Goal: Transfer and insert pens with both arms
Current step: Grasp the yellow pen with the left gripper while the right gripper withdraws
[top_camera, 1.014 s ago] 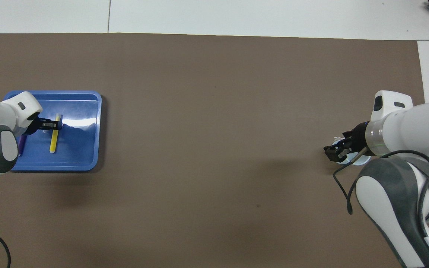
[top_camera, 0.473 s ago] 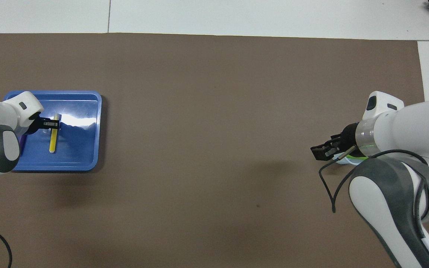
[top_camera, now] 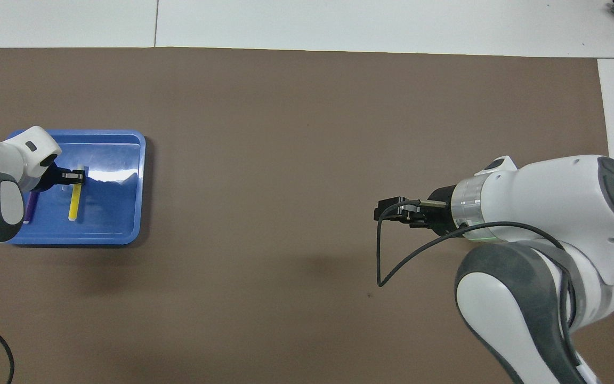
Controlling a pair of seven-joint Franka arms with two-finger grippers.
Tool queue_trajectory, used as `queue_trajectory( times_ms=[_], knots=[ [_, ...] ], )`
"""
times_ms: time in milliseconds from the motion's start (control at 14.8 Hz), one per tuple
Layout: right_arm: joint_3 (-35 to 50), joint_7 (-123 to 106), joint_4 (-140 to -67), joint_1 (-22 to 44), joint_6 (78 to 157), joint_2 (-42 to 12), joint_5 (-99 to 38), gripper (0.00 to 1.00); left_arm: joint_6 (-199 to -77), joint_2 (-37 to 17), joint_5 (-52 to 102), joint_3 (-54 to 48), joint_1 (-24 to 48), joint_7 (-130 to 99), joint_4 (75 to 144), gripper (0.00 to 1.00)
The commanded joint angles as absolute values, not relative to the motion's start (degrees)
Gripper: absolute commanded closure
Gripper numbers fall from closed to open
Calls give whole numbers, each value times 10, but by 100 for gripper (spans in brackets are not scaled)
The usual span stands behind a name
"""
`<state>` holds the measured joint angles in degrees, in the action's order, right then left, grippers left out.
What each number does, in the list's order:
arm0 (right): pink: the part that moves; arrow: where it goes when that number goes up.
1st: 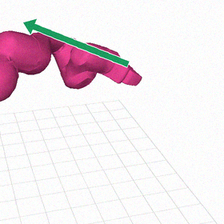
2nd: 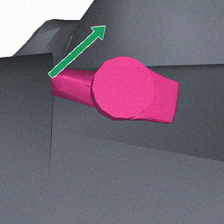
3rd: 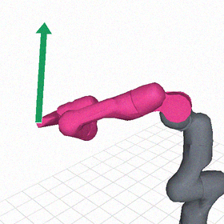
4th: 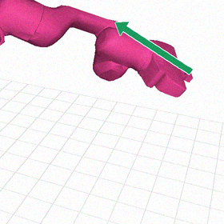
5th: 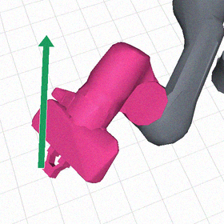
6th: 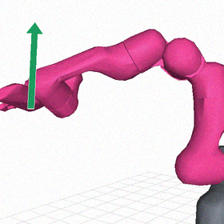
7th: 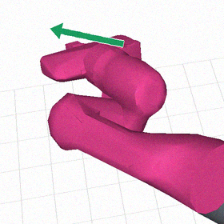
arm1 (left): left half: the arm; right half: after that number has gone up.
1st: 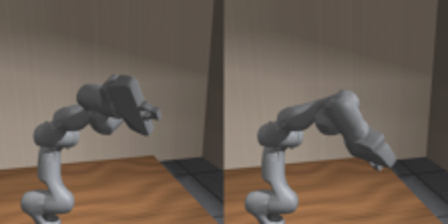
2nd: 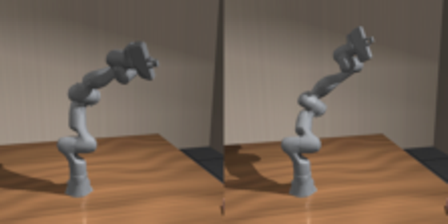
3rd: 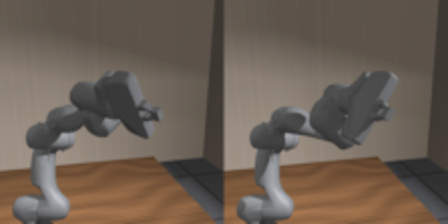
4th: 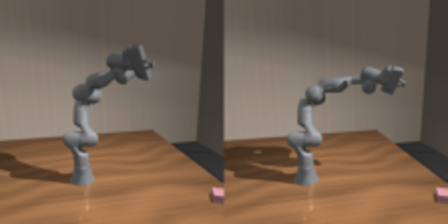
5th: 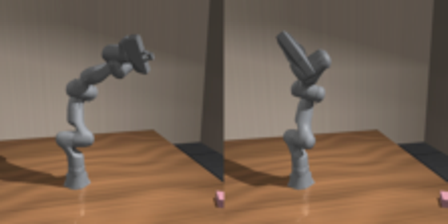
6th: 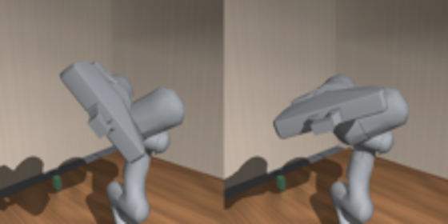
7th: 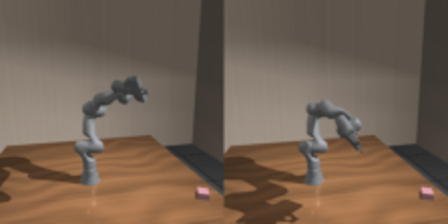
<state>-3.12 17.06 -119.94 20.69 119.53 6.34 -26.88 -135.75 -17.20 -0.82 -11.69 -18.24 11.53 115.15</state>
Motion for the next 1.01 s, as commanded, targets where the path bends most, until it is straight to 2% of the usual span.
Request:
queue_trajectory(
  times_ms=[0, 135, 270, 676, 946],
  knots=[
    [-32, 234, -1203, 218, 1222, 61, -328, 17, -1257, -172, -19, -113, -156, 63, 1082, 100],
    [-32, 286, -1206, 235, 1248, 61, -345, 15, -1214, -168, -19, -117, -150, 35, 1062, 100],
    [-32, 342, -1208, 261, 1280, 59, -351, 2, -1185, -156, -14, -118, -142, 12, 1056, 100],
    [-32, 408, -1209, 313, 1339, 54, -373, 0, -1110, -113, 92, -130, -138, -175, 1057, 100],
    [-31, 395, -1208, 333, 1384, 48, -369, 0, -1086, -93, 147, -133, -99, -351, 1060, 100]
  ],
)
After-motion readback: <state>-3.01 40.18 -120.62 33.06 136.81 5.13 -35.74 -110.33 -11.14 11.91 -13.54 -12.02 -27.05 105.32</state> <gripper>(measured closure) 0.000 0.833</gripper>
